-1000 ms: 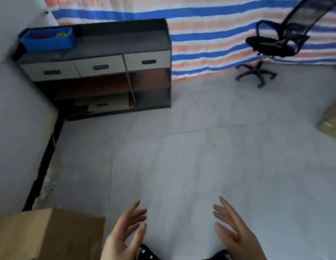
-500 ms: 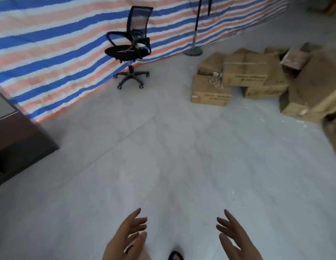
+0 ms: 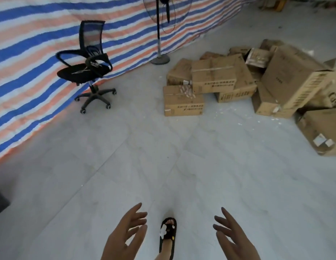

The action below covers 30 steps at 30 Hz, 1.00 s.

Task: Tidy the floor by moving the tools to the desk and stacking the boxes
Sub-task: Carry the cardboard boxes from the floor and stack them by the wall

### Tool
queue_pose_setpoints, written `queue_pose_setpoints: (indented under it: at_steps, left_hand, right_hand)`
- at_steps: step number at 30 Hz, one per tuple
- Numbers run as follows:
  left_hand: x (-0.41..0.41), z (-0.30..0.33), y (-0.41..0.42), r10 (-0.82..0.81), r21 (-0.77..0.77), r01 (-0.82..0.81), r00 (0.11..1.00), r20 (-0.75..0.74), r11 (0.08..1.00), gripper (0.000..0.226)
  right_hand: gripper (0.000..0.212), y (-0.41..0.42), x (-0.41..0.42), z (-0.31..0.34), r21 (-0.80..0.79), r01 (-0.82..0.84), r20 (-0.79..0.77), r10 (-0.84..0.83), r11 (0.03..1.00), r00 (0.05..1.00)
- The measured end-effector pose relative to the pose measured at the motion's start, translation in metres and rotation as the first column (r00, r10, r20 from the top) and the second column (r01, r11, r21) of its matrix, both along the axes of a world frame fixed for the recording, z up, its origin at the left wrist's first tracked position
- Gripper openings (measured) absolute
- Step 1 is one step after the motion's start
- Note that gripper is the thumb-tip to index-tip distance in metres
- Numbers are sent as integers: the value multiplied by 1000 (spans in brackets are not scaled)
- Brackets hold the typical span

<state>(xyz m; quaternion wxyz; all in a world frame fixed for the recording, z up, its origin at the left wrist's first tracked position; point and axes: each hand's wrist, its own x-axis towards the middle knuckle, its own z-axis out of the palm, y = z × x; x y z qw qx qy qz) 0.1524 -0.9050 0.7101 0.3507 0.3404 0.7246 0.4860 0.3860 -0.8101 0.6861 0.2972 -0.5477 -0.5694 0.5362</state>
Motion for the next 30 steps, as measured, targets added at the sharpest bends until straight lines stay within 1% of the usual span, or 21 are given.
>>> queue_pose_setpoints:
  at_steps: [2, 4, 7, 8, 10, 12, 14, 15, 17, 18, 19, 20, 21, 22, 23, 24, 28, 30]
  left_hand:
    - [-20, 7, 53, -17, 31, 17, 1000, -4, 999, 78]
    - [-34, 16, 104, -51, 53, 51, 999, -14, 997, 78]
    - [-44, 17, 169, -151, 36, 152, 988, -28, 988, 79]
    - [-45, 17, 187, -180, 29, 181, 983, -28, 983, 75]
    - [-44, 16, 224, -240, 6, 240, 971, -6, 971, 61]
    - [-43, 14, 261, -276, -17, 276, 961, -1, 961, 55]
    - [-39, 10, 301, -290, -28, 289, 957, -4, 957, 52]
    - [-36, 8, 323, -292, -25, 292, 956, 2, 956, 48]
    - [-27, 2, 369, -291, -6, 291, 957, 5, 957, 46]
    - [-21, -1, 394, -285, 6, 285, 958, 1, 958, 49]
    - [-14, -5, 420, -283, 19, 283, 959, 1, 959, 54]
    - [-7, -8, 447, -286, 27, 285, 958, 1, 958, 60]
    - [2, -12, 474, -288, 24, 288, 958, -4, 957, 68]
    - [13, -14, 500, -285, 19, 285, 958, -6, 958, 74]
    - [24, -14, 527, -282, 22, 282, 959, -4, 959, 76]
    - [36, -10, 555, -289, 22, 289, 957, -2, 957, 74]
    - [78, 5, 652, -325, 21, 325, 946, 12, 946, 51]
    - [89, 6, 689, -318, 21, 317, 947, 44, 948, 50]
  right_hand:
    - [84, 45, -17, 10, 44, 37, -11, -36, 998, 999]
    - [86, 87, -31, 22, 82, 67, -7, -67, 994, 998]
    - [85, 135, -40, 27, 100, 112, -28, -110, 989, 994]
    - [84, 148, -40, 26, 77, 132, -32, -130, 988, 991]
    - [80, 177, -35, 23, 25, 174, -30, -173, 985, 985]
    - [67, 205, -25, 15, -37, 202, -38, -203, 979, 978]
    - [54, 243, -13, 1, -111, 163, -40, -169, 980, 985]
    - [54, 266, -5, -8, -174, 121, -46, -131, 977, 990]
    - [57, 313, 9, -15, -295, 33, -115, -70, 955, 991]
    - [66, 337, 11, -13, -317, 14, -128, -57, 948, 990]
    - [66, 365, 15, -9, -311, -6, -128, -36, 950, 991]
    - [56, 395, 17, -4, -257, 52, -87, -77, 965, 993]
    - [53, 418, 23, 2, -129, 117, -37, -123, 985, 992]
    - [55, 442, 35, 8, -15, 192, 6, -192, 981, 981]
    - [60, 465, 41, 20, 51, 214, 22, -216, 975, 976]
    - [64, 492, 51, 28, 71, 232, 25, -234, 970, 972]
    - [79, 597, 86, 37, 105, 253, 85, -262, 962, 961]
    - [81, 633, 95, 35, 91, 247, 75, -254, 965, 964]
